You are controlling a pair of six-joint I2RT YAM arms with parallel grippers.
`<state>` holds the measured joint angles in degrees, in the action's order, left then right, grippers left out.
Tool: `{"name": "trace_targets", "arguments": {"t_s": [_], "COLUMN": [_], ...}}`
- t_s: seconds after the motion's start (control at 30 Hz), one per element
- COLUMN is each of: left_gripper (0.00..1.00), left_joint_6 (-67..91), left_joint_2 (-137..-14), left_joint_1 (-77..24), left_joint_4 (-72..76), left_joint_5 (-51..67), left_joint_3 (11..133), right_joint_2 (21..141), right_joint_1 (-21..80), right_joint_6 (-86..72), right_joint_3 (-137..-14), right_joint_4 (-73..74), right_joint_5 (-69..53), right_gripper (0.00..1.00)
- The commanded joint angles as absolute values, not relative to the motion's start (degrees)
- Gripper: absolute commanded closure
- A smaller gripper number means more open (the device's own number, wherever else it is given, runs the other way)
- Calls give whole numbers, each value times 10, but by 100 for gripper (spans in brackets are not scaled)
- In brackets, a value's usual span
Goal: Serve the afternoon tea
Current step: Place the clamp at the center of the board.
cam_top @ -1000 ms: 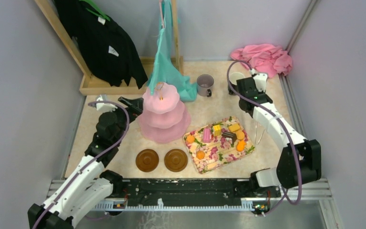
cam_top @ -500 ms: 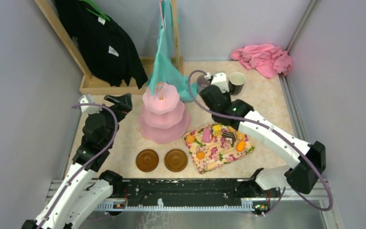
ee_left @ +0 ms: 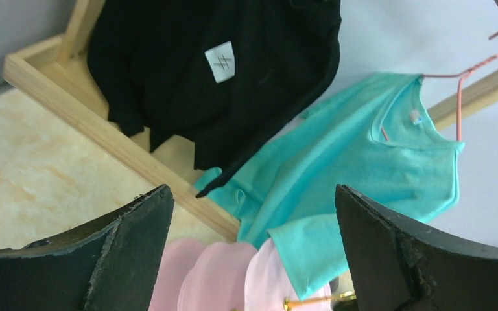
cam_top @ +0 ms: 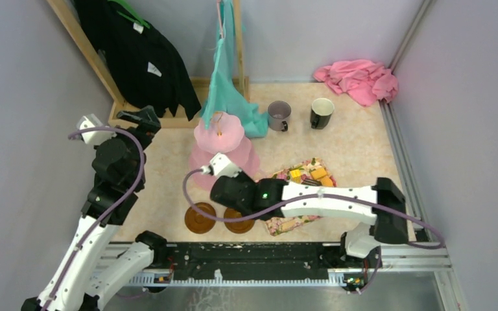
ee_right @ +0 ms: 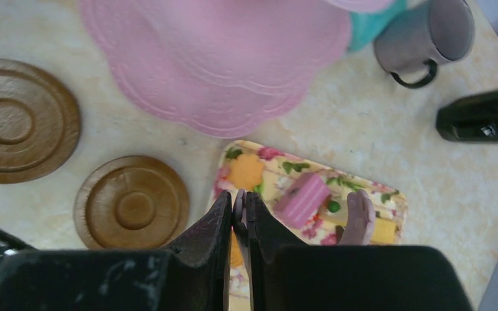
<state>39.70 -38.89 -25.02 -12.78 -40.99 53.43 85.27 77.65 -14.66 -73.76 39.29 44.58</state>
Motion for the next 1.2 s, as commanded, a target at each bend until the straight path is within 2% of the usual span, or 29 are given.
{"name": "trace_targets", "arguments": {"t_s": [0.0, 0.2, 0.4, 0.7, 1.17], "left_gripper": [1, 1, 1, 1, 1], "left_joint_6": [331, 232, 166, 203, 218], "left_joint_2": [-422, -451, -491, -548, -553], "left_joint_1": [-252, -249, -203, -54, -36], "left_joint_4": [-124, -59, -14, -52, -24], "left_joint_5": [-462, -468, -412, -235, -231], "left_joint_3": [579, 588, 605, 639, 596], "right_joint_2": [913, 982, 1045, 1117, 1173], "right_joint_1": [814, 818, 818, 817, 803], "right_joint_6": [-96, -45, -8, 38, 41], "right_joint_3": [-806, -838, -862, -878, -907], "right_joint_4": [336, 279, 252, 206, 214], "right_joint_5": [419, 352, 293, 218, 144], "right_gripper": [100, 100, 100, 100, 100]}}
